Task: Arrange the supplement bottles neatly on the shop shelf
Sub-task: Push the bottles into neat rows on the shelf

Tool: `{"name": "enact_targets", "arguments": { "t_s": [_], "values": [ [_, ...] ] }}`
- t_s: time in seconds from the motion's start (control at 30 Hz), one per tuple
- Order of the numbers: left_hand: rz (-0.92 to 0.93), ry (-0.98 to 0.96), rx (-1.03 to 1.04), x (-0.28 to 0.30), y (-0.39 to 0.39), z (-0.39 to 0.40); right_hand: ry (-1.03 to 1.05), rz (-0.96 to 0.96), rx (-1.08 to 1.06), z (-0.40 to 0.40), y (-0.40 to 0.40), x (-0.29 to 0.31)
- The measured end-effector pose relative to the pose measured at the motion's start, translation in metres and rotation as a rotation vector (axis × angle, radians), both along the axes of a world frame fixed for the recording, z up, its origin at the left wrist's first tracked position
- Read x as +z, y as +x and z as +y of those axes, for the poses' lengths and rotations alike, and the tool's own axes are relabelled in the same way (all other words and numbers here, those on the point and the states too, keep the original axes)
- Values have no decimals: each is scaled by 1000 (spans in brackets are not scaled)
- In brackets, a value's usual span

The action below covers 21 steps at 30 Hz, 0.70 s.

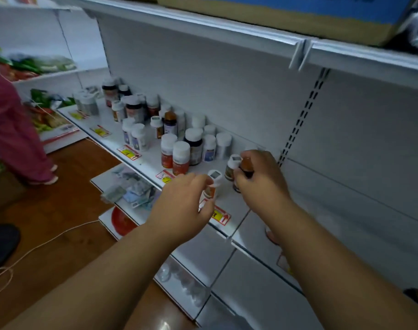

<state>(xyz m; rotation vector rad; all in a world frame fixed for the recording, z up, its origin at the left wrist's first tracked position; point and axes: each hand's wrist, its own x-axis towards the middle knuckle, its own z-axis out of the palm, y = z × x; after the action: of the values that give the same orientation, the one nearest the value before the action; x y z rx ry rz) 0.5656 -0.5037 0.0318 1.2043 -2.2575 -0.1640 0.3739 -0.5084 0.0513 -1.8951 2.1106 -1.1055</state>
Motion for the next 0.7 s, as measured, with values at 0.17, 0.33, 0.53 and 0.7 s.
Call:
{"name": "enact_targets", "arguments": {
  "t_s": [0.17,0.33,0.53,0.7],
  "values": [
    [-45,28,-80,5,-5,-55,343,318,-80,-68,-23,-25],
    [-53,38,-191,-4,-6,-95,281,345,-186,-79,-17,-43],
    [31,86,-448,-5,-9,-135,101,120,-372,-51,3,-23],
    [82,306,-709,1,-26,-129,-231,-263,-578,12,44,23]
  ]
}}
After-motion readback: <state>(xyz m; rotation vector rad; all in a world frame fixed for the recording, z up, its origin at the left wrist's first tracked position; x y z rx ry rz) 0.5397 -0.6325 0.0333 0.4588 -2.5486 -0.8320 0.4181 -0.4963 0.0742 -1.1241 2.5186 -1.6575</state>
